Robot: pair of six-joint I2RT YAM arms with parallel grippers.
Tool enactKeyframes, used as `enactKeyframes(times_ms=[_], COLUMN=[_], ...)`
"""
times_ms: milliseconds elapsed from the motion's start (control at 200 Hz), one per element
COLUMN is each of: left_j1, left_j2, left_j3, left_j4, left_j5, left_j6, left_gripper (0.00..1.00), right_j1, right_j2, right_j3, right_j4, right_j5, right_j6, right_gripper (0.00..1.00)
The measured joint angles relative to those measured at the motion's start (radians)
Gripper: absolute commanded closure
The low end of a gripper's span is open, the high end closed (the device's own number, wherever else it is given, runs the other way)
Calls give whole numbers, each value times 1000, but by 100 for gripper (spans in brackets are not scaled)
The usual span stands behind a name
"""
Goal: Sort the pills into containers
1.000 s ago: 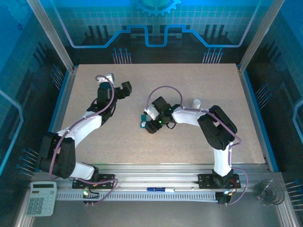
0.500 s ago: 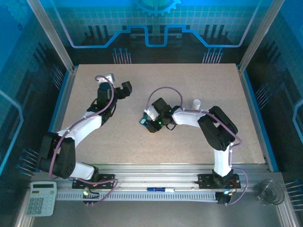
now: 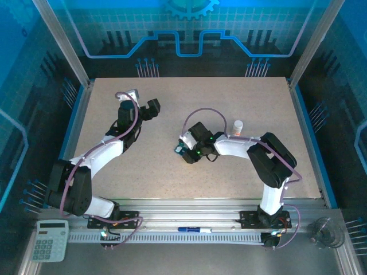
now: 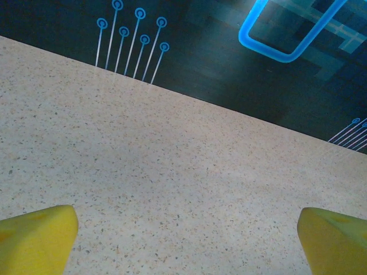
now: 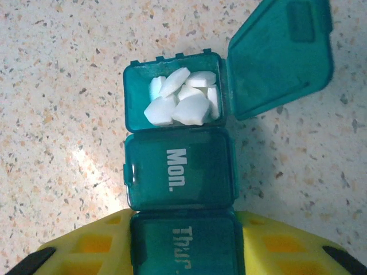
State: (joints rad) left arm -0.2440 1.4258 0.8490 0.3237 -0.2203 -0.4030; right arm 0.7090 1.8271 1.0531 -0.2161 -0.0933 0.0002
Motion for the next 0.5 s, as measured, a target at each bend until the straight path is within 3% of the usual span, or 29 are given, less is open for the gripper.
enactKeyframes(times_ms=[60,100,500], left_j1=[0,0,0], left_j2=[2,3,9], left_j3=[0,0,0], left_j4=[1,2,4], left_j5=[2,5,11], left_j6=[-8,-11,-18], left_gripper=[1,1,1], right_j1=[-5,-10,-30], right_j2=[-4,-4,-4], right_j3=[-2,-2,-21], right_j4=[0,0,4], right_j5=[1,3,6], right_j6=[6,6,7], right_gripper=[32,25,23])
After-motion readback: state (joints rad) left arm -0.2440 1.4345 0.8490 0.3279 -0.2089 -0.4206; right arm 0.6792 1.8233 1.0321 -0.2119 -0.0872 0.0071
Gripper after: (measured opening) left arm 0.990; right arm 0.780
